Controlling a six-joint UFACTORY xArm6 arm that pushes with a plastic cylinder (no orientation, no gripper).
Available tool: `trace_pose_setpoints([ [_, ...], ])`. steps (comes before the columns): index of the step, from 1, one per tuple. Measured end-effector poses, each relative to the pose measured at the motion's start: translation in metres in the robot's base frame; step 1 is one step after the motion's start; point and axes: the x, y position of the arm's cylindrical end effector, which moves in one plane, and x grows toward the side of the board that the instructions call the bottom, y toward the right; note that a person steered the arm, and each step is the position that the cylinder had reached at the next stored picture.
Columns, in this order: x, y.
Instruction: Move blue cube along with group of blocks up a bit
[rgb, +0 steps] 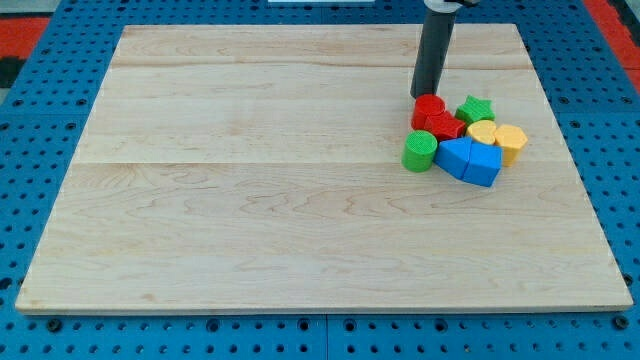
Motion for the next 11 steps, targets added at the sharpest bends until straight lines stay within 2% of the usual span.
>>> trace_pose_setpoints([
  [2, -0.013, -0.004],
  [3, -0.042, -0.007],
  [4, -0.042, 0.032],
  [5, -0.041, 0.035],
  [8, 0.004, 0.113],
  [10, 0.004, 0.114],
  [11, 0.023, 0.139],
])
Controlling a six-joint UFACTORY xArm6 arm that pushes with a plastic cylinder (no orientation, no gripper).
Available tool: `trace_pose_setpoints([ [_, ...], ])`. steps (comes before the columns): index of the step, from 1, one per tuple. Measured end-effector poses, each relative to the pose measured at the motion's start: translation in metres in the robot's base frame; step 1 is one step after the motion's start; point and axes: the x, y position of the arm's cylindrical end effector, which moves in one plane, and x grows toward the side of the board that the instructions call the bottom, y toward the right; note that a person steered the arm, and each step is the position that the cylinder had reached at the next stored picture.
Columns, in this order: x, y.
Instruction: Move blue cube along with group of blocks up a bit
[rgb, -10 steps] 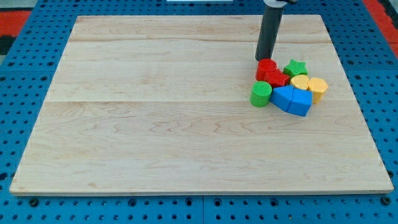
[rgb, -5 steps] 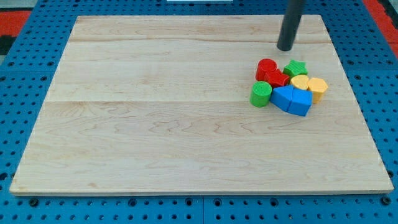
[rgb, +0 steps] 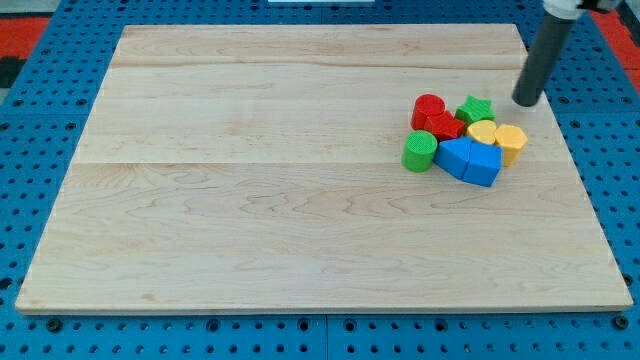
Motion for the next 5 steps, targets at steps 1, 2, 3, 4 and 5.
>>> trace_pose_setpoints([
  [1, 0.009, 0.009],
  [2, 0.074, 0.022],
  [3, 0.124, 0.019],
  [4, 0.126, -0.042],
  [5, 0.124, -0.082],
])
